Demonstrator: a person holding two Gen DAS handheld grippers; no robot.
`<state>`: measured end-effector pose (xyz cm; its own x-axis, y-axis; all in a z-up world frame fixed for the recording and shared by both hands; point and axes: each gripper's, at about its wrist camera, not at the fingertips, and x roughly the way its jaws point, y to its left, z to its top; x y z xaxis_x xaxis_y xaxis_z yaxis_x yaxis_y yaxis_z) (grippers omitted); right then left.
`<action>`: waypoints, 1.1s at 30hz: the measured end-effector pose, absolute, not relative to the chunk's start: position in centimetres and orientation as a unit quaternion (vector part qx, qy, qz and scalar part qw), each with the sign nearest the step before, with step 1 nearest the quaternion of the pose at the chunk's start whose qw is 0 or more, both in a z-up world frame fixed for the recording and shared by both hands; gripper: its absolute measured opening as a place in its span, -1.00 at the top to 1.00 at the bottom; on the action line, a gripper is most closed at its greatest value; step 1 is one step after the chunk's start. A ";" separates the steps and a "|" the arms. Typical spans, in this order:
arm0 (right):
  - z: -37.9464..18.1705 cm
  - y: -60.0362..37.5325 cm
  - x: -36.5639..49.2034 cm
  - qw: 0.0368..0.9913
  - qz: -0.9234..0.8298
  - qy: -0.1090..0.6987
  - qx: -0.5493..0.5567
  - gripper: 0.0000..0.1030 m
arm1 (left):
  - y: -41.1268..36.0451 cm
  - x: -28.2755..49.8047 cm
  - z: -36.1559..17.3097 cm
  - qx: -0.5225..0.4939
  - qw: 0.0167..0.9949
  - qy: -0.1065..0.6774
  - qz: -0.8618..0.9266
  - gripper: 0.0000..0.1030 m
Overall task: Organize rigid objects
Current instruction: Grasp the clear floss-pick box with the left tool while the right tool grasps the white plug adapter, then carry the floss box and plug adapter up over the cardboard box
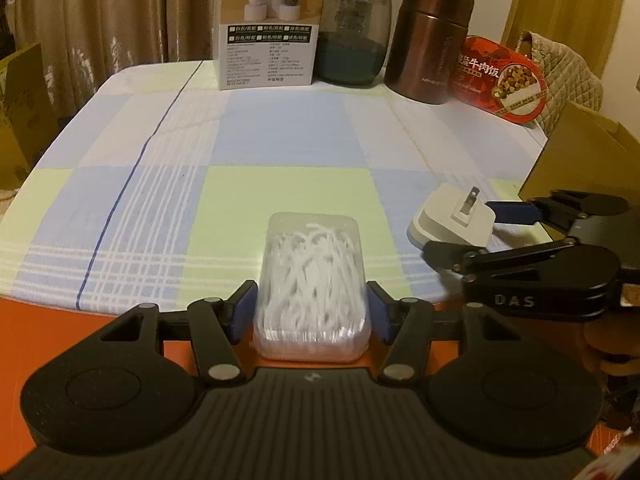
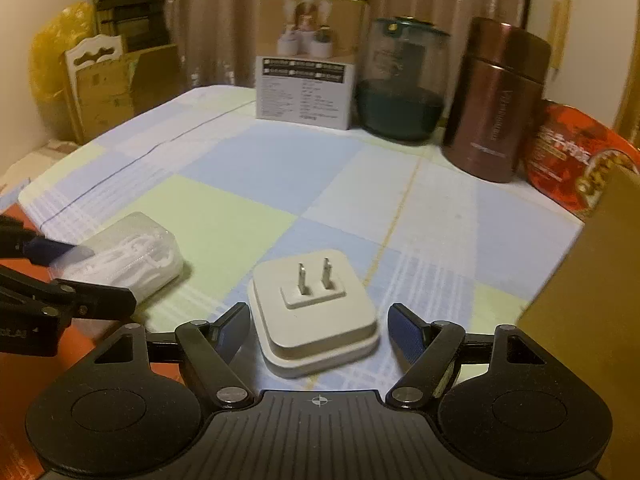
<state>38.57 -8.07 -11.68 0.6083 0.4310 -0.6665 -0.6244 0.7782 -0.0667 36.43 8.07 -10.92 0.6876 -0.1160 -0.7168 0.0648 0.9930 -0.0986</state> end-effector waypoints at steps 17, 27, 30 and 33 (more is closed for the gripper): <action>-9.7 -8.9 35.9 0.871 0.259 0.412 -0.067 -0.22 | 7.4 33.9 -11.4 0.004 0.913 0.403 -0.059 -0.02; -7.0 -11.1 30.8 0.868 0.247 0.430 -0.027 -0.21 | 6.9 27.9 -8.7 -0.012 0.914 0.403 -0.054 -0.02; -6.1 -12.0 28.8 0.870 0.249 0.425 -0.025 -0.21 | 6.6 26.5 -7.7 -0.019 0.918 0.393 -0.053 -0.02; -5.3 -13.2 26.8 0.874 0.250 0.415 -0.028 -0.21 | 6.3 25.2 -6.9 -0.031 0.921 0.384 -0.056 -0.02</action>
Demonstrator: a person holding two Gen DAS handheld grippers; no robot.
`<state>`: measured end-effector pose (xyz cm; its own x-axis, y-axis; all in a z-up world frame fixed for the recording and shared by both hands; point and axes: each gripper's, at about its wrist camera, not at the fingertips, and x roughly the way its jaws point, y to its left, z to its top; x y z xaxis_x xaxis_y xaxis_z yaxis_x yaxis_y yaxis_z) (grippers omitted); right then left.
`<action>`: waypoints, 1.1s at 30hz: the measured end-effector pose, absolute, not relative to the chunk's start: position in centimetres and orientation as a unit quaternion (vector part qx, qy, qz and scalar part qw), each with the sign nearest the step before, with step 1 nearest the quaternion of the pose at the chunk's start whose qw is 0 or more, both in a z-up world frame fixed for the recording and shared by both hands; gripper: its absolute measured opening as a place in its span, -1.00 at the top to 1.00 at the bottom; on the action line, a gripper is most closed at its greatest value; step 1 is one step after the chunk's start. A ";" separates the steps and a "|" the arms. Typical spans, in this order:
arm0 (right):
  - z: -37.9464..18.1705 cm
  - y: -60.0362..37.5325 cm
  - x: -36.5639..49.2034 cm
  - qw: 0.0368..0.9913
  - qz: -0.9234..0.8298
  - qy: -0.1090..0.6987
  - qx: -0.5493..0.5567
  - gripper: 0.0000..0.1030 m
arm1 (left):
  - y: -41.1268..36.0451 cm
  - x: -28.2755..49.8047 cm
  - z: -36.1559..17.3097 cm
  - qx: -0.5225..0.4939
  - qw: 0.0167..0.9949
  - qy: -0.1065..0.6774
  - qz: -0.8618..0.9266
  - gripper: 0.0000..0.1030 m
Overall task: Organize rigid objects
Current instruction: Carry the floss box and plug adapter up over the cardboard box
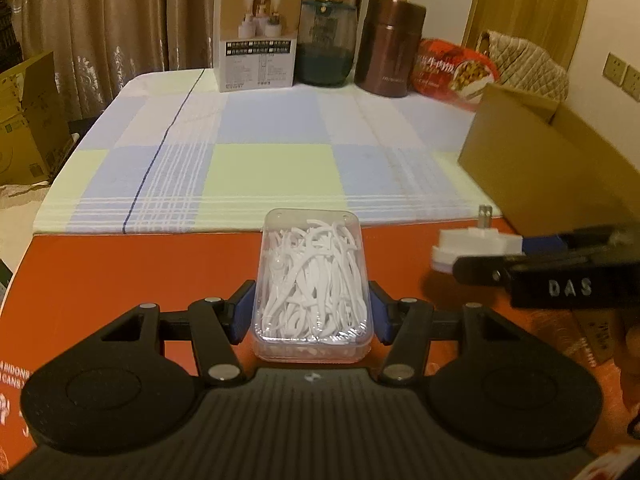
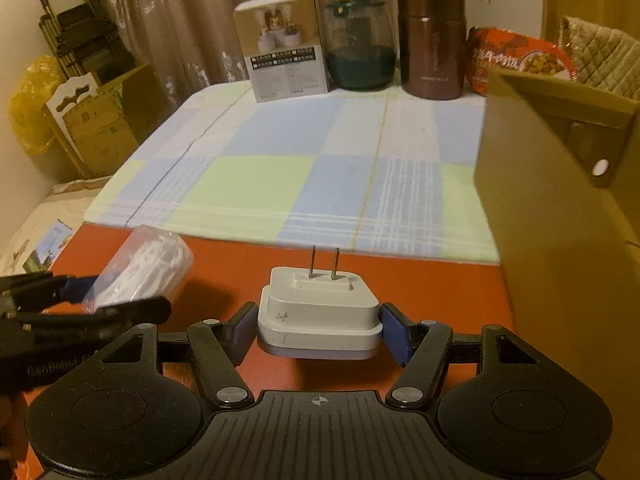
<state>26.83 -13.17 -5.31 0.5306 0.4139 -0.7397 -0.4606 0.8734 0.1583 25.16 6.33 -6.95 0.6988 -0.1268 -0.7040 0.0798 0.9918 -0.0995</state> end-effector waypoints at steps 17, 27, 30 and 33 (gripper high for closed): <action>-0.1 -21.0 17.5 0.912 0.233 0.337 -0.024 -0.21 | 1.2 16.9 -4.3 -0.058 0.927 0.363 -0.073 -0.02; 1.0 -22.8 13.9 0.921 0.244 0.303 -0.021 -0.21 | -0.4 13.7 -3.0 -0.067 0.929 0.355 -0.082 -0.02; 1.2 -23.4 13.5 0.922 0.243 0.301 -0.016 -0.21 | -0.9 13.2 -2.6 -0.063 0.929 0.353 -0.087 -0.02; 1.7 -24.0 13.0 0.924 0.243 0.296 -0.009 -0.21 | -1.7 12.8 -2.2 -0.057 0.930 0.352 -0.093 -0.02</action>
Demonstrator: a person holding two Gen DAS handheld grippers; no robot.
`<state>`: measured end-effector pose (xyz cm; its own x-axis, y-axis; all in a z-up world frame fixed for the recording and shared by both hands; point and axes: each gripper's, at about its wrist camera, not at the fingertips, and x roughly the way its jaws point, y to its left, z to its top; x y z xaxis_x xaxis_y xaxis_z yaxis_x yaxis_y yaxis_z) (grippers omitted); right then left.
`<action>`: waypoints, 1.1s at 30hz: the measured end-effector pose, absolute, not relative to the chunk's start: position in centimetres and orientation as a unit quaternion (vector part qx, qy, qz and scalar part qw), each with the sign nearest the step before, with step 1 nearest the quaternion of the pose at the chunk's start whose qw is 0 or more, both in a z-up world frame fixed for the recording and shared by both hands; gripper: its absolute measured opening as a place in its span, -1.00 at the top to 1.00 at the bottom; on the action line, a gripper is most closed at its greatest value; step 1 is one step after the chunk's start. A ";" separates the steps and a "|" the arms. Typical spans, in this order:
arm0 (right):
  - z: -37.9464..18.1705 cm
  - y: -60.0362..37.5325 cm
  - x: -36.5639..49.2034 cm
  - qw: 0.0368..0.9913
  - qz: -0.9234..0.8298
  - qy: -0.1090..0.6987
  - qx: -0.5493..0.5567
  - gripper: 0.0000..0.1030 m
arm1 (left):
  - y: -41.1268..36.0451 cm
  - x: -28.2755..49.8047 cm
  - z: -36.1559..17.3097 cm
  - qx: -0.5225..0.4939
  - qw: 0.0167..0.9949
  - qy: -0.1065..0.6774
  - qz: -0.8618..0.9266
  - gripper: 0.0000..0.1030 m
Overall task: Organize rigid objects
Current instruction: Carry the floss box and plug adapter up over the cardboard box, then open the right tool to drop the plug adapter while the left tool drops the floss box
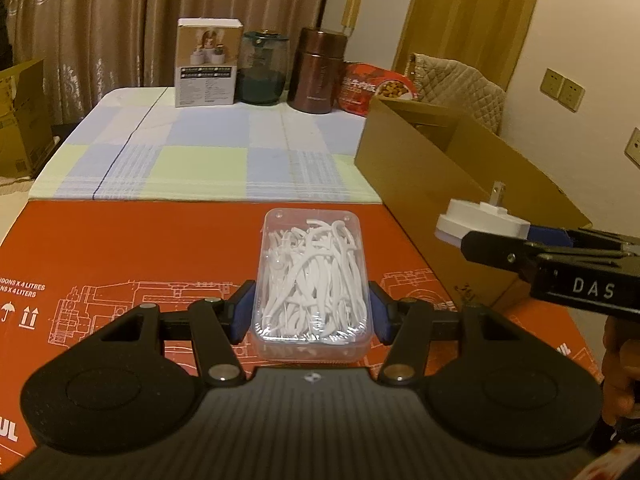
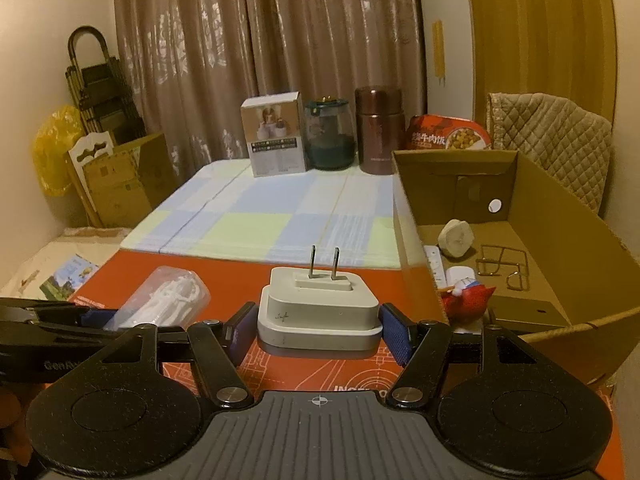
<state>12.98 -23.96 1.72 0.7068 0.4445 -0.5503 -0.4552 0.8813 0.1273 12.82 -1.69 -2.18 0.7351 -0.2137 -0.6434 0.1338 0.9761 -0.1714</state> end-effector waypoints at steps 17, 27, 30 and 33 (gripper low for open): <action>10.3 -36.0 18.8 0.948 0.143 0.283 0.030 -0.21 | -12.8 17.5 4.8 -0.027 0.929 0.308 -0.202 -0.02; 5.5 -38.5 23.4 0.926 0.135 0.353 -0.014 -0.21 | -21.2 23.5 2.9 0.003 0.908 0.344 -0.238 -0.02; 4.0 -39.1 23.5 0.921 0.136 0.365 -0.016 -0.21 | -22.0 24.0 1.8 0.010 0.905 0.354 -0.237 -0.02; 3.0 -39.4 23.8 0.918 0.136 0.371 -0.026 -0.21 | -22.3 24.1 1.3 0.024 0.904 0.353 -0.238 -0.02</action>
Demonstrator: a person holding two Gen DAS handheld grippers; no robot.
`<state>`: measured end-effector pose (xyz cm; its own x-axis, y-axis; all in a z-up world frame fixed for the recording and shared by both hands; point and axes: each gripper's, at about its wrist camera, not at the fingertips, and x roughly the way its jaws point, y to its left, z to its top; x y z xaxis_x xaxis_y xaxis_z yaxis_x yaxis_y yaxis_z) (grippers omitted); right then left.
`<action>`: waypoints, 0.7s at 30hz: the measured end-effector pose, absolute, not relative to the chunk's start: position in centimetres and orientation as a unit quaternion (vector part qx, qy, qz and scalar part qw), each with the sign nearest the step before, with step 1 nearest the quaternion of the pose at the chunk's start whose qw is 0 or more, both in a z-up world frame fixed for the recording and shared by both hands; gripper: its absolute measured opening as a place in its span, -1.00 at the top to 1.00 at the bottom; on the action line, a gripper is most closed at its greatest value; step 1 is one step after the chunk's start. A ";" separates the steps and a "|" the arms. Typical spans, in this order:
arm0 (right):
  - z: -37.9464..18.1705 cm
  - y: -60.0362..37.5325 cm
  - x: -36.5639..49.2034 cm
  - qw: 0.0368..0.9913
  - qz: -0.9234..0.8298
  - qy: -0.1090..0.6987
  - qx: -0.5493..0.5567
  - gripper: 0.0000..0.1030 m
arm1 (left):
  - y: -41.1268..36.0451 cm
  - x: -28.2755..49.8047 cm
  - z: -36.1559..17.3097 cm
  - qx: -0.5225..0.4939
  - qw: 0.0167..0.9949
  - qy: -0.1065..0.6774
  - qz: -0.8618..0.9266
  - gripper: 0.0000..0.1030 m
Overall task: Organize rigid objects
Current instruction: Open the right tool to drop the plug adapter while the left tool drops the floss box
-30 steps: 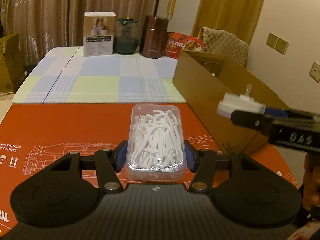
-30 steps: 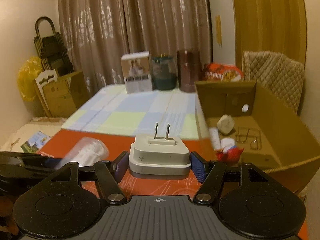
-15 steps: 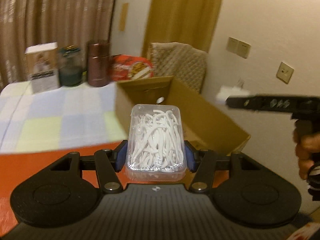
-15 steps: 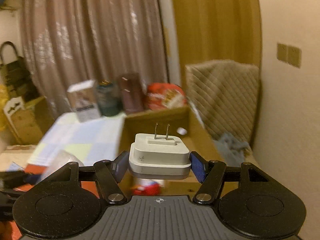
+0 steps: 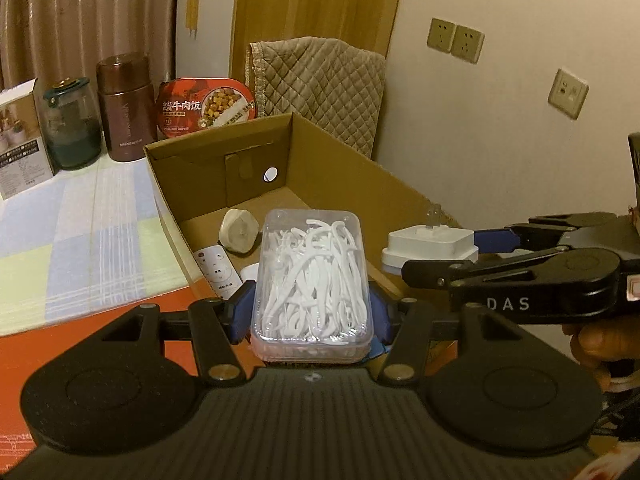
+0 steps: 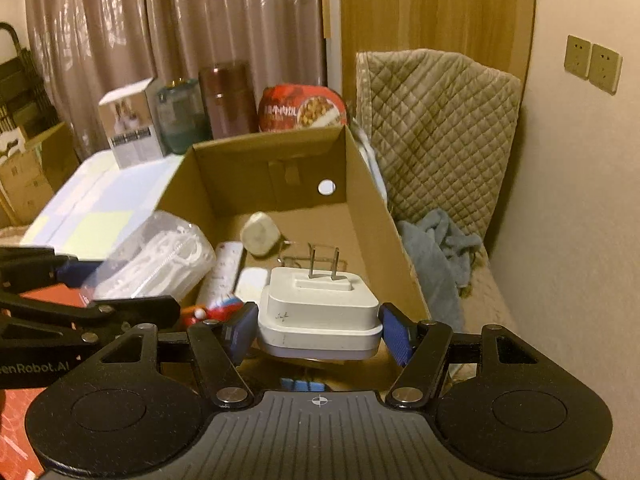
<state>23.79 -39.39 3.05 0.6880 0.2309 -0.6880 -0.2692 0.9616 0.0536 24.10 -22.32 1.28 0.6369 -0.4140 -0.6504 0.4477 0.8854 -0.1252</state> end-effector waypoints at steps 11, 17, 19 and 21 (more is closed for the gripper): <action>2.7 -40.9 24.2 0.919 0.134 0.370 0.018 -0.22 | -22.0 23.6 1.9 0.027 0.909 0.346 -0.233 -0.27; 6.0 -41.4 22.9 0.928 0.124 0.352 0.024 -0.24 | -20.1 21.7 3.7 0.005 0.919 0.332 -0.213 -0.57; 7.3 -41.3 21.9 0.930 0.126 0.345 0.023 -0.25 | -19.1 20.6 4.4 -0.006 0.925 0.322 -0.201 -0.73; 8.4 -41.2 20.7 0.932 0.128 0.338 0.020 -0.28 | -18.1 19.1 5.2 -0.017 0.933 0.310 -0.181 -0.90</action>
